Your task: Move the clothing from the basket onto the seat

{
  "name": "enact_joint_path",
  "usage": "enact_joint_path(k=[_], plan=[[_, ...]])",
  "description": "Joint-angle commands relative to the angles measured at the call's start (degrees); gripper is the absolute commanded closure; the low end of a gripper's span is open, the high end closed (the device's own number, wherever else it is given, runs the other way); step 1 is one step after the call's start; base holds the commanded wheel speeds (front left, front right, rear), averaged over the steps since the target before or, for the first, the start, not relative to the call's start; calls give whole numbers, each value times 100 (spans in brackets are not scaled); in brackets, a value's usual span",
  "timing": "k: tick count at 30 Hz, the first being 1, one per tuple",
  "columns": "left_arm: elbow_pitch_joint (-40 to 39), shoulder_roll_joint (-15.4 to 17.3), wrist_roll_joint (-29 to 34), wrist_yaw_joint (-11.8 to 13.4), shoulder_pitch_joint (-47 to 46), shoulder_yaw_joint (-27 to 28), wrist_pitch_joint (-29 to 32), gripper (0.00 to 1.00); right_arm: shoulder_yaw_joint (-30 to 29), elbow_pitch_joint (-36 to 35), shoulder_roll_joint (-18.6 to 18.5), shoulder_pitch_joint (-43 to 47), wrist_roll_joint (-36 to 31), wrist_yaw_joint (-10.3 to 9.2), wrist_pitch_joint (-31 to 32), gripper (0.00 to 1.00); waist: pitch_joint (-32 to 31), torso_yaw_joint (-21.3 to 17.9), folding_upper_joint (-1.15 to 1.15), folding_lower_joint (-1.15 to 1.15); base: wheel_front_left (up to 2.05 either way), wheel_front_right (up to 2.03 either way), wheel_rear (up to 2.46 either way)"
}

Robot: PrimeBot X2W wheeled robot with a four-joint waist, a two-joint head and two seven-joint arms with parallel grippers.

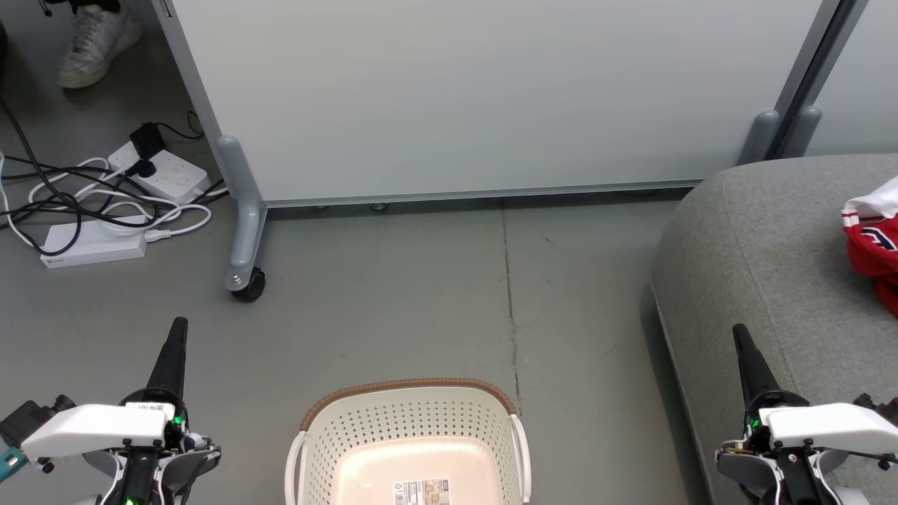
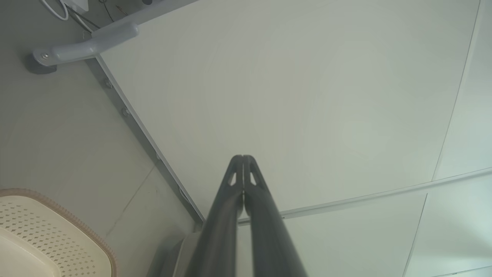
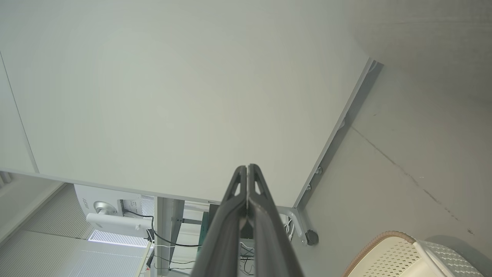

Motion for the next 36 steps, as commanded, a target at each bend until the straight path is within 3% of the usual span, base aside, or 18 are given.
enact_joint_path(k=[1, 31, 36], plan=[[-20, 48, -136, -39, -112, 65, 49, 100, -41, -56, -14, -78, 138, 4, 26, 100, 0, -4, 0, 0, 0, 0, 0], [34, 53, -1292, -201, -260, 447, 495, 100, -136, -54, -3, -114, 1271, 4, 241, 100, -1, -77, 0, 0, 0, 0, 0], [33, 50, -1247, -188, -258, 444, 487, 100, -134, -50, -5, -108, 1245, 4, 231, 100, -1, -77, 0, 0, 0, 0, 0]])
